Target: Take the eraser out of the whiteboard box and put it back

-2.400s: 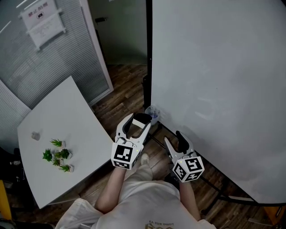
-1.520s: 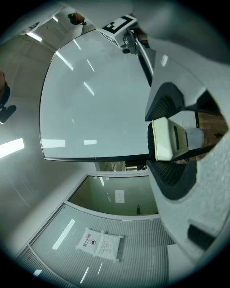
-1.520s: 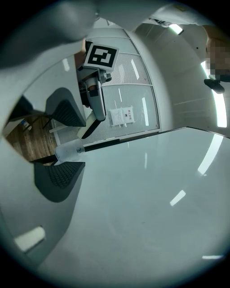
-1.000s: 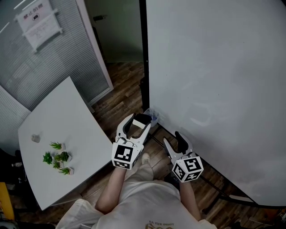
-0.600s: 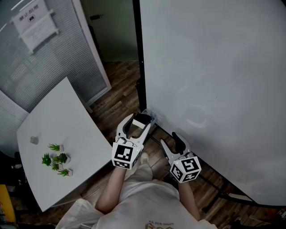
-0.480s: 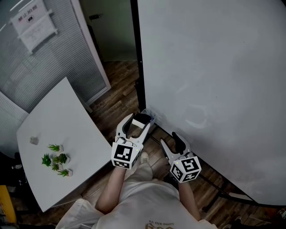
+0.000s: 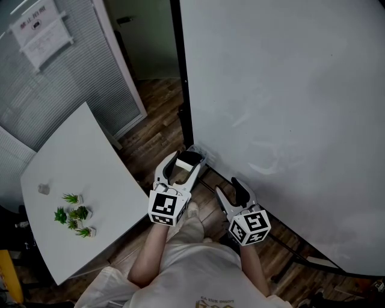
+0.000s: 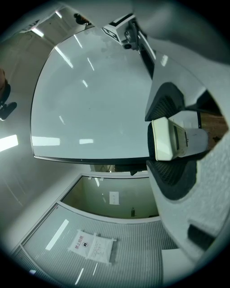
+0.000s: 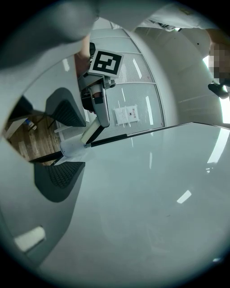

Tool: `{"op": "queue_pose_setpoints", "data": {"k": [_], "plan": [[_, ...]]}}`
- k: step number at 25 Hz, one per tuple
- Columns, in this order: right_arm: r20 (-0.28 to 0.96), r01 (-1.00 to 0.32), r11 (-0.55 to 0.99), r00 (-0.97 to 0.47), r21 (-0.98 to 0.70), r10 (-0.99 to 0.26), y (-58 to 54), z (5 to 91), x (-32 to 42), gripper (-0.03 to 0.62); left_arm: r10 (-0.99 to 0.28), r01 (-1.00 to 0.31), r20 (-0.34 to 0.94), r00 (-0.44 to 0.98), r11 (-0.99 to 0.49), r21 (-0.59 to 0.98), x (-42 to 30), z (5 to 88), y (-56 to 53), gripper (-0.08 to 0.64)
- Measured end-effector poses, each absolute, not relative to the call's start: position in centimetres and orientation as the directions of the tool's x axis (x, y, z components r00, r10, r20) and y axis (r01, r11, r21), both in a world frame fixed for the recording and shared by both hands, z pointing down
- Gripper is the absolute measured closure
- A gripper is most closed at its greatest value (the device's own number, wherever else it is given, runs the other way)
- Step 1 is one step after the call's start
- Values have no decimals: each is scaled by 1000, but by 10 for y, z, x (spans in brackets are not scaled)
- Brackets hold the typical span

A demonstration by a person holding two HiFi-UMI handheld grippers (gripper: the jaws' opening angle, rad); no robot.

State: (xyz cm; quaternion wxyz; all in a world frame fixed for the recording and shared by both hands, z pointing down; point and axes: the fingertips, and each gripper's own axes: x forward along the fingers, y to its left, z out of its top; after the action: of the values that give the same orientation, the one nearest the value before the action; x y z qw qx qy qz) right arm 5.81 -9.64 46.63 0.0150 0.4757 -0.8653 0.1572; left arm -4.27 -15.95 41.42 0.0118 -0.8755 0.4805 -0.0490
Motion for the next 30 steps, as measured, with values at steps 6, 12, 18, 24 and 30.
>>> {"op": "queue_pose_setpoints", "data": {"k": [6, 12, 18, 24, 30], "plan": [[179, -827, 498, -548, -262, -817, -98, 469, 60, 345, -843, -841, 80, 533, -538, -64, -42, 418, -162, 293], [175, -821, 503, -555, -269, -813, -100, 469, 57, 345, -839, -837, 78, 538, -543, -65, -40, 417, -164, 293], [178, -821, 501, -555, -275, -813, -103, 470, 57, 345, -834, -831, 96, 543, -550, -82, -37, 420, -166, 293], [178, -823, 495, -550, -278, -816, -107, 471, 59, 345, -829, -828, 109, 548, -557, -74, -35, 426, -169, 293], [180, -821, 496, -554, -283, -813, -111, 472, 56, 345, -825, -824, 120, 552, -562, -70, -35, 428, -173, 293]]}}
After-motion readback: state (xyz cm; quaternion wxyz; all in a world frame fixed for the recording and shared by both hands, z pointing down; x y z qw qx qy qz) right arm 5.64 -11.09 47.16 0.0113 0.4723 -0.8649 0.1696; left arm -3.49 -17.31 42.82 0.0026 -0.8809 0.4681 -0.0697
